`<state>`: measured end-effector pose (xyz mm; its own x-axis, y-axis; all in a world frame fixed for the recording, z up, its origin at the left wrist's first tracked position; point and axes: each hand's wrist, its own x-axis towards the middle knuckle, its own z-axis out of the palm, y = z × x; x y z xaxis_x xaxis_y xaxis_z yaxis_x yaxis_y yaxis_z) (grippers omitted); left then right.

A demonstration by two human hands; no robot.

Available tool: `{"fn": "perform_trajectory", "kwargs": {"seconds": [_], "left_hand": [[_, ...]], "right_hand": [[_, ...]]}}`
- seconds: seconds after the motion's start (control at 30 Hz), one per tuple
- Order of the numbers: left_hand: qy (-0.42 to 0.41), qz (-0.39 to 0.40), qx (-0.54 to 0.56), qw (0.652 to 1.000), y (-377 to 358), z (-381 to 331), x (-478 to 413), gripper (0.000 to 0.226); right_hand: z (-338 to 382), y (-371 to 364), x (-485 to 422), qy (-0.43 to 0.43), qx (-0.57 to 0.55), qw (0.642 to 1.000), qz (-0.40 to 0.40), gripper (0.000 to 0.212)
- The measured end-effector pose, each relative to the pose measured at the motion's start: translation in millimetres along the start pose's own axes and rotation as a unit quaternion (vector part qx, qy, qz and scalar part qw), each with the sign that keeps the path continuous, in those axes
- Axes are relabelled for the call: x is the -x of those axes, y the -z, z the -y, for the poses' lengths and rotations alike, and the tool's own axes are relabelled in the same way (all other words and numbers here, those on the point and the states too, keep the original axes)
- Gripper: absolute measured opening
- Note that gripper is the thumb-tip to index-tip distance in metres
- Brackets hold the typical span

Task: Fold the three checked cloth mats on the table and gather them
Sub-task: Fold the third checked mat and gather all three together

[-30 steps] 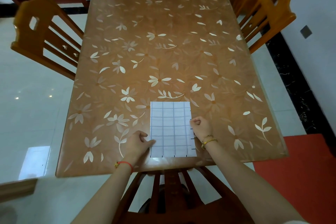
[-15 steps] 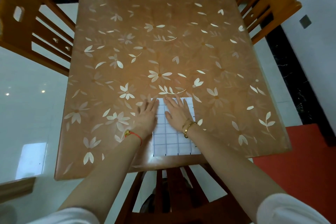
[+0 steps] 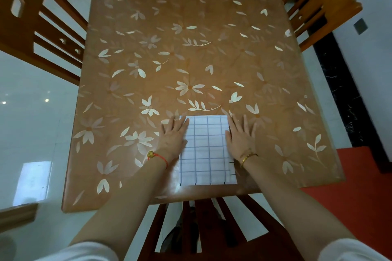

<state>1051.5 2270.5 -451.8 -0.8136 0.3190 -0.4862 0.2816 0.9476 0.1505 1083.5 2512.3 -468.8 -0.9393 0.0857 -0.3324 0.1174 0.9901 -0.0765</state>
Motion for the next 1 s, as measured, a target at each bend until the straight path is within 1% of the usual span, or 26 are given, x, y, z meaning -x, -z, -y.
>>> {"fn": "perform_trajectory", "kwargs": {"seconds": [0.07, 0.1, 0.13, 0.2, 0.27, 0.33, 0.4, 0.47, 0.63, 0.83, 1.0], "left_hand": [[0.001, -0.009, 0.001, 1.0, 0, 0, 1, 0.073], [0.003, -0.018, 0.004, 1.0, 0, 0, 2, 0.074], [0.007, -0.031, 0.011, 0.999, 0, 0, 3, 0.075], [0.015, -0.051, 0.023, 0.998, -1, -1, 6, 0.077], [0.02, -0.062, 0.021, 0.998, -5, -1, 8, 0.072], [0.028, -0.073, 0.014, 0.997, -9, -2, 8, 0.065], [0.031, -0.067, 0.014, 0.997, -11, -2, 7, 0.062], [0.027, -0.052, 0.015, 0.998, -11, 0, 5, 0.065], [0.025, -0.041, 0.029, 0.998, -12, 4, 2, 0.071], [0.016, -0.061, 0.019, 0.998, -22, 7, 6, 0.066], [0.001, -0.081, 0.021, 0.997, -32, 7, 32, 0.066]], "right_hand": [[-2, 4, 0, -0.011, -0.009, 1.0, -0.021, 0.058], [1, 8, 0, -0.002, -0.01, 0.999, -0.036, 0.058], [7, 12, -1, 0.019, -0.012, 0.999, -0.045, 0.058], [28, 20, -3, 0.09, -0.027, 0.994, -0.046, 0.057], [54, 24, -5, 0.166, -0.052, 0.984, -0.044, 0.056], [77, 23, -7, 0.206, -0.06, 0.976, -0.03, 0.055], [92, 18, -9, 0.213, -0.045, 0.976, -0.016, 0.055], [101, 14, -10, 0.21, -0.022, 0.977, 0.001, 0.056], [102, 9, -14, 0.2, 0.012, 0.978, 0.049, 0.06], [89, 2, -18, 0.21, 0.013, 0.975, 0.075, 0.066], [90, 3, -18, 0.209, 0.019, 0.974, 0.084, 0.068]]}}
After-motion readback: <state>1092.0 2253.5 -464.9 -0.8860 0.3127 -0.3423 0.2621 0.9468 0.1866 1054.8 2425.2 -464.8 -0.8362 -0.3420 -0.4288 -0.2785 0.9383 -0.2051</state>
